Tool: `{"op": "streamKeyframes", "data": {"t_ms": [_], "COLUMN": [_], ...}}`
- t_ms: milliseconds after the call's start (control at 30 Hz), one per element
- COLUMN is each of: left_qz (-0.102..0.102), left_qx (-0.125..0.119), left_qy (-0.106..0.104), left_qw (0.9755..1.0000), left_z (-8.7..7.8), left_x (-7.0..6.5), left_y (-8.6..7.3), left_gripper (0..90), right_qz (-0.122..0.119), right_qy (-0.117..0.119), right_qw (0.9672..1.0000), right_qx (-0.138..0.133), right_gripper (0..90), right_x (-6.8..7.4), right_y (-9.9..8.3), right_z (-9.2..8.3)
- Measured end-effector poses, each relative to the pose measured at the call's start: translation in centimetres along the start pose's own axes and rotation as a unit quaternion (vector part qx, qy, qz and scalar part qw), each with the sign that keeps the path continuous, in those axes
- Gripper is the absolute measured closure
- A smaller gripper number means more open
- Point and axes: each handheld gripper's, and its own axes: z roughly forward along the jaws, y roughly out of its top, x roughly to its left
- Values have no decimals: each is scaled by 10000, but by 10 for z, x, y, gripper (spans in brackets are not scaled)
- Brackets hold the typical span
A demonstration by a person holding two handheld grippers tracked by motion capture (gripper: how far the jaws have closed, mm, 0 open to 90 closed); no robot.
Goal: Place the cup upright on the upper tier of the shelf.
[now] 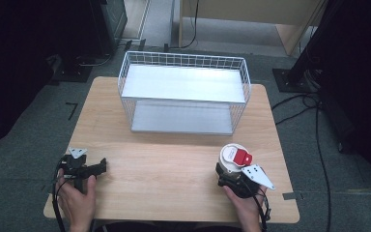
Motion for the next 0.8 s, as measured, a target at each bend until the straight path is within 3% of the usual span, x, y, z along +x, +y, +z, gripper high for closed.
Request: {"op": "streamKeyframes", "data": {"t_ms": [167, 400, 800], "left_qz": [0, 0, -4], "left_qx": [0, 1, -3], "left_qy": [0, 0, 1], "left_qw": [10000, 10000, 10000], "left_z": [0, 0, 0], "left_x": [0, 0, 0], "left_y": [0, 0, 0], "left_gripper": [0, 0, 0], "right_qz": [-55, 141, -199], "right_qy": [-115, -114, -65], "right_qw": [9999, 9996, 9987], "right_qx": [-112, -221, -469], "right_gripper": [94, 104, 109], "right_x": [0, -2, 8], "right_y": [0, 2, 13], "right_z": [-2, -4, -11]}}
